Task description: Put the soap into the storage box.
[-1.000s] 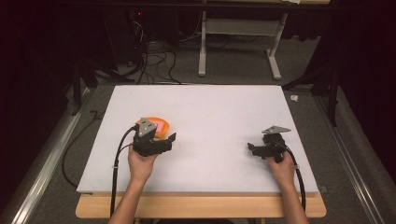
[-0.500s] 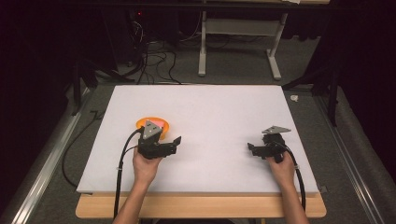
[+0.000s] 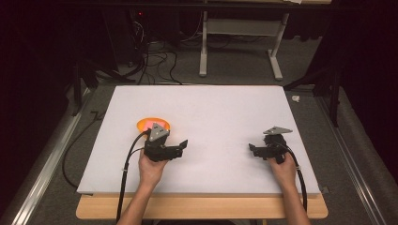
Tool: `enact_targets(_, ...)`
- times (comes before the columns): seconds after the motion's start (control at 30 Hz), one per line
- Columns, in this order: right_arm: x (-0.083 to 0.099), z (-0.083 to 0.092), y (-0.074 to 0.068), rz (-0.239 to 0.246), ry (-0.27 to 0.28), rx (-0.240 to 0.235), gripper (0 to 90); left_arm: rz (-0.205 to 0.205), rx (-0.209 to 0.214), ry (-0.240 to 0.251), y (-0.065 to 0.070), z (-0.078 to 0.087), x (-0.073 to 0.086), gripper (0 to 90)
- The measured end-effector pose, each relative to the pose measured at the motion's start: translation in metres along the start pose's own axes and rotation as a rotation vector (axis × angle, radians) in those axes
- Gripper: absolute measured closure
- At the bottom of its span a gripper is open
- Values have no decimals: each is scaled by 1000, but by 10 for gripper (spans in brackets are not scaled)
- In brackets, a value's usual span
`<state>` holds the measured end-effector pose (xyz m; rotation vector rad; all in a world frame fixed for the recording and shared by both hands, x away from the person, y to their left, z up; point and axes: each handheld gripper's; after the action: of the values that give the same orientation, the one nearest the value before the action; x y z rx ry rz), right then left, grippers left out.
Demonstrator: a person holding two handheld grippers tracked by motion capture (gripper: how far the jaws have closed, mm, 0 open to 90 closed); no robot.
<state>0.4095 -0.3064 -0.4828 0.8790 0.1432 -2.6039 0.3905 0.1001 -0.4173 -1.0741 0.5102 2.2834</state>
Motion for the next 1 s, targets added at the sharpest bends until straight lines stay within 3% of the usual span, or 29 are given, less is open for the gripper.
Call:
enact_targets(0.4, 0, 0, 0, 0, 0, 0, 176, -33, 32, -54, 11, -15, 3, 207)
enact_targets(0.63, 0, 0, 0, -1, 0, -1, 176, -21, 47, -68, 13, -25, 6, 208)
enact_targets(0.83, 0, 0, 0, -1, 0, -1, 175, 5, 42, -71, 11, -33, 9, 208)
enact_targets(1.0, 0, 0, 0, 1, 0, 0, 175, -7, 20, -124, 12, -49, 14, 207)
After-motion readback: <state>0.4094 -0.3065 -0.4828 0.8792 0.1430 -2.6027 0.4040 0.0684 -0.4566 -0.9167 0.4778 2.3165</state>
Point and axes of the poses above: each handheld gripper's, and its own axes: z roughly backward along the jaws, x roughly out of its underside, y roughly to its right, and after that the axes turned 8 degrees about -y, right-handed
